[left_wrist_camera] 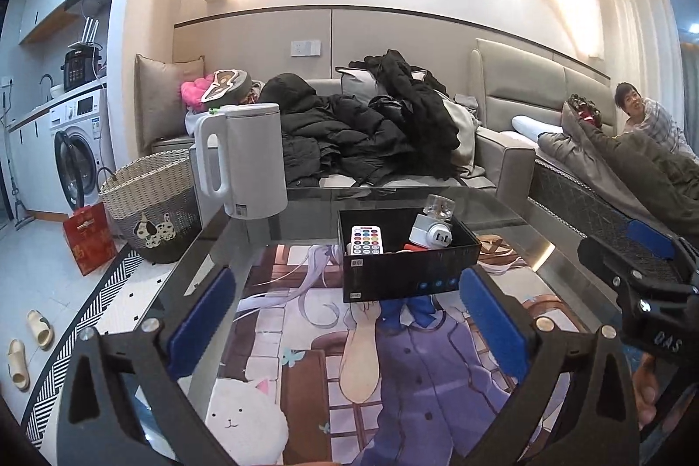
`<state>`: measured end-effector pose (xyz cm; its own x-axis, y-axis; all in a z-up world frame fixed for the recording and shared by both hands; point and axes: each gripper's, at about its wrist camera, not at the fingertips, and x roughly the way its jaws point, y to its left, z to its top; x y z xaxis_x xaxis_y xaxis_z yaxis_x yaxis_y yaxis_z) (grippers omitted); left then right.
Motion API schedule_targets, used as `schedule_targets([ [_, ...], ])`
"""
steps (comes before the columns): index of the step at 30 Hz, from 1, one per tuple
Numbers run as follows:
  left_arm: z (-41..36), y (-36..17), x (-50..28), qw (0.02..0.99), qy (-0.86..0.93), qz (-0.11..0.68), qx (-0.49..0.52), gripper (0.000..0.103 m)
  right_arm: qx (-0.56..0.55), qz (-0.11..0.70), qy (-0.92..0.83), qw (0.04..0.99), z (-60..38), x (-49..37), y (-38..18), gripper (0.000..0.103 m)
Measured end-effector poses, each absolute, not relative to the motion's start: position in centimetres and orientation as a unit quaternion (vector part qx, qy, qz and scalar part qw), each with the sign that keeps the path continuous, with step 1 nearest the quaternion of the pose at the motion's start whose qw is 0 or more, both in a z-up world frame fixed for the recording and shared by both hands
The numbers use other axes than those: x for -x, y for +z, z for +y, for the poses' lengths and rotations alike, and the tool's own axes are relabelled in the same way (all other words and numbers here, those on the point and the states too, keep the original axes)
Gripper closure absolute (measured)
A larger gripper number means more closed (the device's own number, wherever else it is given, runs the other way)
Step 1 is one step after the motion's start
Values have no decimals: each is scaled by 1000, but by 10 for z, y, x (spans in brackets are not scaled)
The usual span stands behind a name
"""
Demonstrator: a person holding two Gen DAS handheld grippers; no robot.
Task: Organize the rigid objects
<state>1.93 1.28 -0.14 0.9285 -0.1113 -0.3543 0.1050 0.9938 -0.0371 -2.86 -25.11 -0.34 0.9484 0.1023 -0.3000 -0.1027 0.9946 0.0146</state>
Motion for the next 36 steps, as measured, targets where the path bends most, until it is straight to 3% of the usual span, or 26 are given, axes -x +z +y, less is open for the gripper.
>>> schedule_targets([
  [5, 10, -1, -21, 982, -53, 182, 4, 0, 14, 125, 41, 991, -247, 41, -5, 0],
  [36, 10, -5, -31, 978, -45, 205, 4, 0, 19, 154, 57, 986, -246, 32, -13, 0],
])
